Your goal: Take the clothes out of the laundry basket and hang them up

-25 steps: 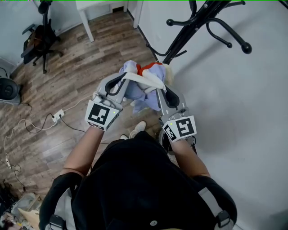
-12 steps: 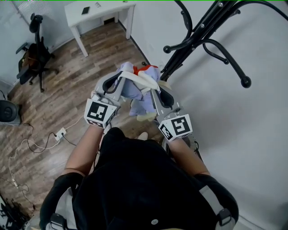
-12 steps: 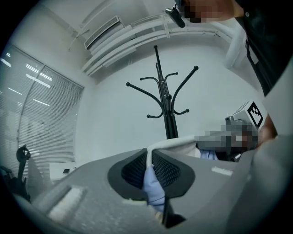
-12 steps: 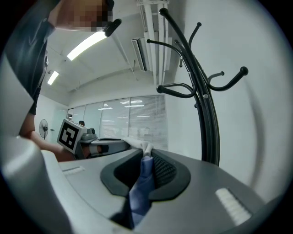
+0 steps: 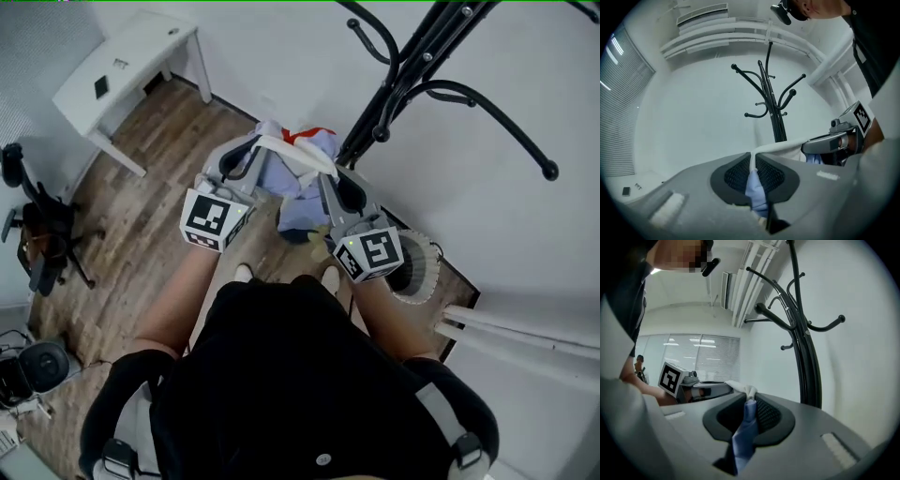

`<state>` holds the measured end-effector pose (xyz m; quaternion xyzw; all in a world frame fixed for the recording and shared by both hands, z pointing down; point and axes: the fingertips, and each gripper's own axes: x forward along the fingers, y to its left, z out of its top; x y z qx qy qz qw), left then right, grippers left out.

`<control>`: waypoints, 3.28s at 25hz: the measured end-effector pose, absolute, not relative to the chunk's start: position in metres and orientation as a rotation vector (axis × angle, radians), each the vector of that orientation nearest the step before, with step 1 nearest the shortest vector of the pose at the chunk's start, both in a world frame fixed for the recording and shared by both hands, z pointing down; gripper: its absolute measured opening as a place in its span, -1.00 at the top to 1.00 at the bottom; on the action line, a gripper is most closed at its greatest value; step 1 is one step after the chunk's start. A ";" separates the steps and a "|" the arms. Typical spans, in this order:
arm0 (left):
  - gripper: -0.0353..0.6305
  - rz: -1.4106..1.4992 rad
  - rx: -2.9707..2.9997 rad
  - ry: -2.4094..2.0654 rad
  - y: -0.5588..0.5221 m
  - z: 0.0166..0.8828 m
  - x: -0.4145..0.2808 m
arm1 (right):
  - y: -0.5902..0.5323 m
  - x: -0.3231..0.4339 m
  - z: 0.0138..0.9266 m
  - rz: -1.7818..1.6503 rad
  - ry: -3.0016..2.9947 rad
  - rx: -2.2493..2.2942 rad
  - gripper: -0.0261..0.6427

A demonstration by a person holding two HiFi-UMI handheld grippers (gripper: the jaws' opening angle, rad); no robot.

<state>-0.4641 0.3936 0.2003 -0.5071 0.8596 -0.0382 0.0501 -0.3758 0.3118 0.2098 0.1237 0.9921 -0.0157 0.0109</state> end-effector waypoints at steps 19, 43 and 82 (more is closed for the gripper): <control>0.82 -0.076 -2.101 2.283 0.319 0.266 -0.535 | 0.272 -0.419 0.267 -0.034 3.144 -0.431 0.78; 0.82 -0.215 -2.365 2.266 0.280 0.407 -0.555 | 0.271 -0.441 0.407 -0.080 3.205 -0.869 0.77; 0.35 -0.250 -2.467 2.326 0.319 0.455 -0.537 | 0.295 -0.437 0.466 -0.312 3.359 -0.675 0.19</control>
